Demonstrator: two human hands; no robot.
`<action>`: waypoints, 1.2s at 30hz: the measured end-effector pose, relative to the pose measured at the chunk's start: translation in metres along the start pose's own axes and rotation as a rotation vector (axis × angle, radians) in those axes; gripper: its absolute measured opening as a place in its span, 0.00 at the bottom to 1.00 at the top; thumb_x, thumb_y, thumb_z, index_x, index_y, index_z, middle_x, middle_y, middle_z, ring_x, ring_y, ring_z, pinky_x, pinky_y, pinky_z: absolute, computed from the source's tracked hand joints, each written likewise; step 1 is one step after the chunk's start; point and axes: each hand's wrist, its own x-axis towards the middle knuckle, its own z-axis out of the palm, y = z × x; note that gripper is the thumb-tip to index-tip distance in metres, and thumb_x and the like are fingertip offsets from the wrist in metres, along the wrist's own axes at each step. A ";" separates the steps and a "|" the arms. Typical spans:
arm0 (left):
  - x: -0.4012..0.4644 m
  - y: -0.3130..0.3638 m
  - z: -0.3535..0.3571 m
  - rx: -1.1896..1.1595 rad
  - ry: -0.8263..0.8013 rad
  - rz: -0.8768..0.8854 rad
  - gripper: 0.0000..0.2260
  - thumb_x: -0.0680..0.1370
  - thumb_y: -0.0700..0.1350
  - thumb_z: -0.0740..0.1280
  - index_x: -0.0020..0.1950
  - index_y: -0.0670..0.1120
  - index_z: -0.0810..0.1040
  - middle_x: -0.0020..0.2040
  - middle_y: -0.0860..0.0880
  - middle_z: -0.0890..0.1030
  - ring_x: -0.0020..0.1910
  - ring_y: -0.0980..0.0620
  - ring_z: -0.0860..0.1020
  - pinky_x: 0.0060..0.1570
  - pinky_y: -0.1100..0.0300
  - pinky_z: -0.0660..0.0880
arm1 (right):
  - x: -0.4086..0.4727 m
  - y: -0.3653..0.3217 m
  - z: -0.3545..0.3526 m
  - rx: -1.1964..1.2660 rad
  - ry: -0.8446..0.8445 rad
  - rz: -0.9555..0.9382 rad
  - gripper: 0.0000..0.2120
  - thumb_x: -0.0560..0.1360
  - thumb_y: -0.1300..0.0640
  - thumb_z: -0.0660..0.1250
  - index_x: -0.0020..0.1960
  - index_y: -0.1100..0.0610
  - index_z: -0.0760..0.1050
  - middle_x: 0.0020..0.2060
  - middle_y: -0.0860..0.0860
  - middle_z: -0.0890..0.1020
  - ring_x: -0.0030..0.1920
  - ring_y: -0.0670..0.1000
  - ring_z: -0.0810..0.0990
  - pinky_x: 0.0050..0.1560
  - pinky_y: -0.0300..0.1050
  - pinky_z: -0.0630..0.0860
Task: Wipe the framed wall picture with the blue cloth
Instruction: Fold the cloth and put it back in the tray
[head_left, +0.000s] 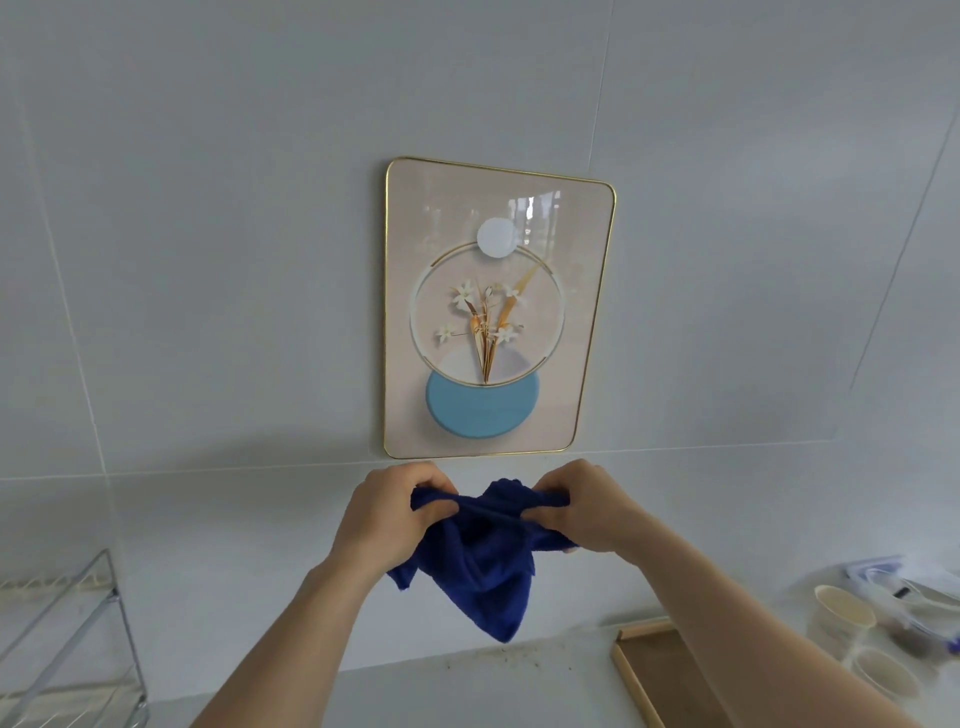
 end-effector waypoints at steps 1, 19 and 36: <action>-0.001 0.001 0.003 0.003 0.002 -0.009 0.05 0.77 0.47 0.73 0.45 0.58 0.84 0.42 0.61 0.85 0.43 0.57 0.82 0.39 0.57 0.81 | 0.001 0.005 0.000 -0.046 0.015 0.009 0.08 0.75 0.54 0.73 0.43 0.59 0.84 0.35 0.59 0.85 0.33 0.52 0.80 0.37 0.45 0.77; 0.012 0.023 0.070 0.106 -0.067 0.072 0.04 0.78 0.46 0.72 0.47 0.56 0.84 0.44 0.59 0.84 0.41 0.55 0.82 0.37 0.57 0.82 | -0.017 0.072 -0.013 -0.183 0.111 0.174 0.11 0.78 0.47 0.71 0.38 0.48 0.77 0.35 0.48 0.79 0.41 0.55 0.78 0.39 0.47 0.72; 0.039 0.095 0.234 0.019 -0.223 0.077 0.04 0.78 0.45 0.72 0.48 0.55 0.84 0.45 0.59 0.85 0.45 0.55 0.81 0.49 0.56 0.79 | -0.043 0.232 -0.063 -0.185 0.106 0.328 0.05 0.79 0.47 0.70 0.51 0.46 0.82 0.44 0.47 0.82 0.48 0.54 0.80 0.44 0.48 0.74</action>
